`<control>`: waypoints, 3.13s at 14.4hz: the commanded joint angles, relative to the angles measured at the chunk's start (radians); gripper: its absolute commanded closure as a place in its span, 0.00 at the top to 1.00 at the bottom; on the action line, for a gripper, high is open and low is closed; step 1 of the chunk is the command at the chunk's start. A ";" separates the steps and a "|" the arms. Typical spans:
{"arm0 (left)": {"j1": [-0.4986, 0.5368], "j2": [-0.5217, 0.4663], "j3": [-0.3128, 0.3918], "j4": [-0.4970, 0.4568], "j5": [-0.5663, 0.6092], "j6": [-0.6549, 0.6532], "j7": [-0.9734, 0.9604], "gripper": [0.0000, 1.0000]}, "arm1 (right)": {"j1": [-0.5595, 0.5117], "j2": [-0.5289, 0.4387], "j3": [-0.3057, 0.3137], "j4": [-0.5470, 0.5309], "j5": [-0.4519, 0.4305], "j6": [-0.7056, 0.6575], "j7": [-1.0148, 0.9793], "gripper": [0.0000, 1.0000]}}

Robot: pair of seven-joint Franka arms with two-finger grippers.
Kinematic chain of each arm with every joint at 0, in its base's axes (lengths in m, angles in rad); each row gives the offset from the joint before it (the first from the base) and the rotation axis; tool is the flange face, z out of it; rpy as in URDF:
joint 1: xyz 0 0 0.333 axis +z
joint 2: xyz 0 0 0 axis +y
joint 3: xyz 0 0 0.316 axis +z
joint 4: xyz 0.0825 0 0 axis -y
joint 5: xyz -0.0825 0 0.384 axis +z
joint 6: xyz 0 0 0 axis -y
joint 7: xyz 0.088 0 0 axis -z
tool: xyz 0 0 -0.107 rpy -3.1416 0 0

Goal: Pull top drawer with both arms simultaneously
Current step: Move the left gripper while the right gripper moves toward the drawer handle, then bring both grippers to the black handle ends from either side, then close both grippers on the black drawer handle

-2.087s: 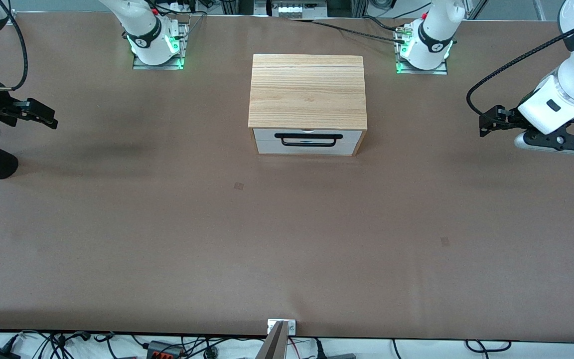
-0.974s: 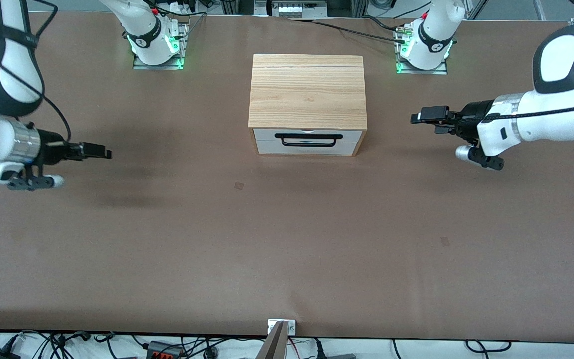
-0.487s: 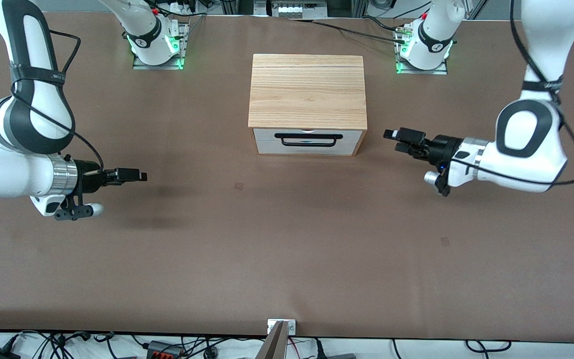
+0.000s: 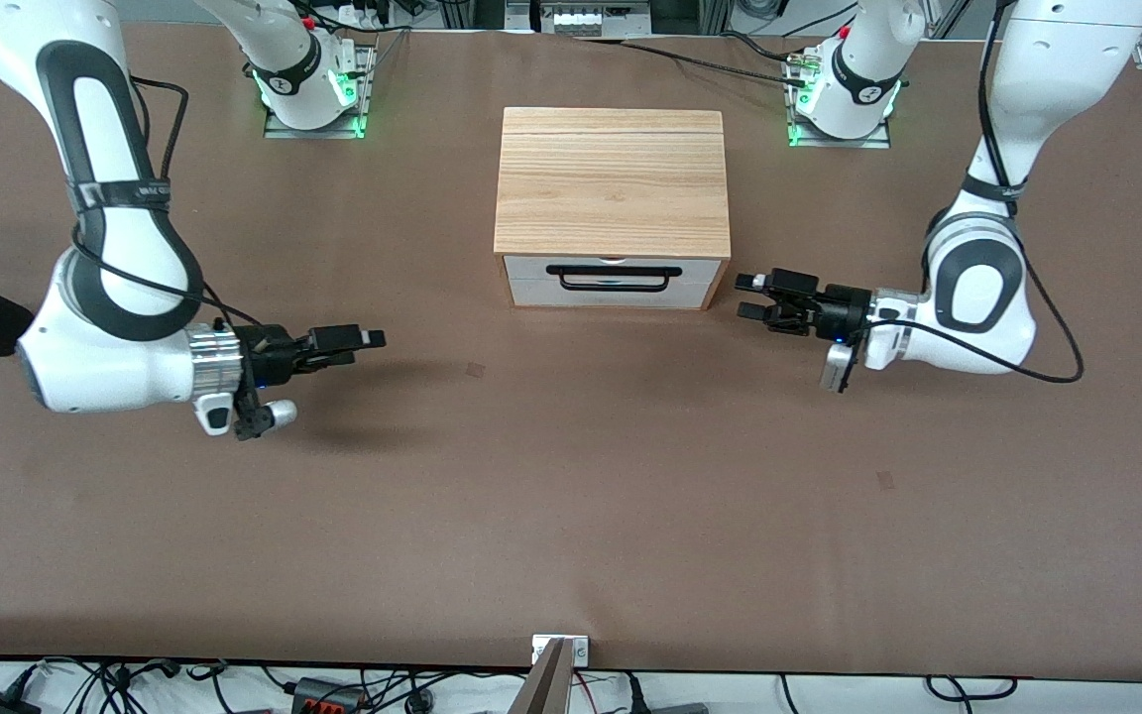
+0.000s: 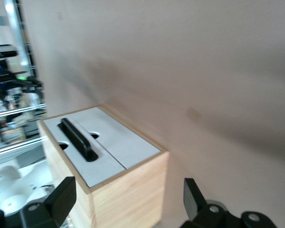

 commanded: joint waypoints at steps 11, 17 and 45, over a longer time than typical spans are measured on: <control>-0.034 0.078 -0.047 -0.096 -0.201 0.084 0.331 1.00 | 0.283 0.087 0.003 -0.209 0.710 0.176 -0.433 1.00; -0.035 0.105 -0.063 -0.111 -0.235 0.082 0.371 1.00 | 0.311 0.135 0.015 -0.263 0.856 0.070 -0.607 1.00; -0.050 0.118 -0.099 -0.142 -0.262 0.080 0.385 0.13 | 0.367 0.156 0.038 -0.271 0.940 0.030 -0.674 0.06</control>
